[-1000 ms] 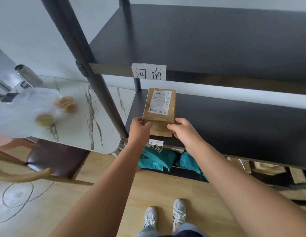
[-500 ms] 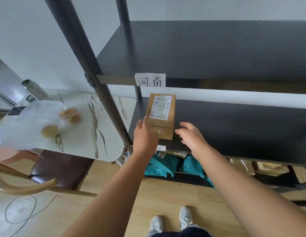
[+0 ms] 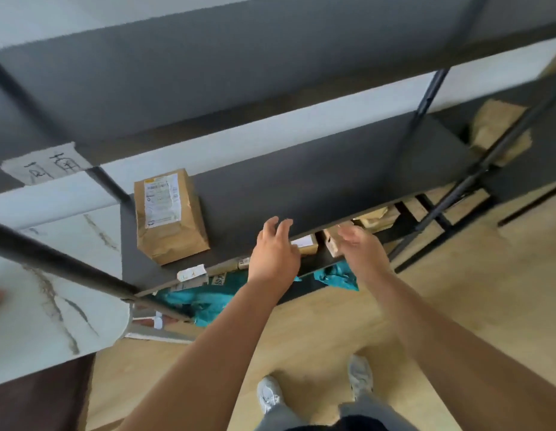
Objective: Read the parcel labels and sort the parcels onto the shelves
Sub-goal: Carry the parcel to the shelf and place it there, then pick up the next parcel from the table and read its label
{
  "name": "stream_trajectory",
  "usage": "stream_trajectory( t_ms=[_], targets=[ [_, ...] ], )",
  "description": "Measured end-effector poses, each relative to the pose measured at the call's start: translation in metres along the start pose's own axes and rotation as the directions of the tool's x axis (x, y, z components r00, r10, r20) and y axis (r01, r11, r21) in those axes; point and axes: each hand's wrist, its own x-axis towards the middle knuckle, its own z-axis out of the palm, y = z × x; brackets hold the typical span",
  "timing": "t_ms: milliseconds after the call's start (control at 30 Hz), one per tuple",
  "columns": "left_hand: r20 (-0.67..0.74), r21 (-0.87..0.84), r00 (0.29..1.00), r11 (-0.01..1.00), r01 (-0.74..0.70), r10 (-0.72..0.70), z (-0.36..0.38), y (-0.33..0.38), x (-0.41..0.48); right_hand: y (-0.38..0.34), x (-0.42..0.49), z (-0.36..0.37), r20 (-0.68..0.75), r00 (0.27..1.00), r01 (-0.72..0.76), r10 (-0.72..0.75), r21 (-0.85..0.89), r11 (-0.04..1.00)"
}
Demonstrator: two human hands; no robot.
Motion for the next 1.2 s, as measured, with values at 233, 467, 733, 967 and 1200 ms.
stream_trajectory(
  t_ms=[233, 467, 733, 967, 1200],
  targets=[
    [0.173, 0.128, 0.971, 0.973, -0.19, 0.167, 0.077, 0.134, 0.015, 0.078, 0.029, -0.126, -0.032, 0.994, -0.105, 0.105, 0.02, 0.994],
    [0.263, 0.067, 0.943, 0.971, -0.227, 0.202, 0.178, 0.275, 0.018, 0.156, 0.057, -0.289, -0.023, 0.986, -0.165, 0.166, 0.031, 0.986],
    [0.32, -0.002, 0.9, 0.95, -0.312, 0.296, 0.252, 0.395, 0.038, 0.209, 0.091, -0.397, -0.063, 0.964, -0.243, 0.259, 0.189, 0.951],
    [0.285, -0.029, 0.907, 0.948, -0.316, 0.311, 0.3, 0.46, 0.119, 0.234, 0.163, -0.453, -0.052, 0.956, -0.266, 0.288, 0.253, 0.93],
    [0.253, -0.072, 0.935, 0.968, -0.24, 0.25, 0.335, 0.52, 0.207, 0.223, 0.257, -0.512, -0.095, 0.941, -0.302, 0.324, 0.196, 0.933]
  ],
)
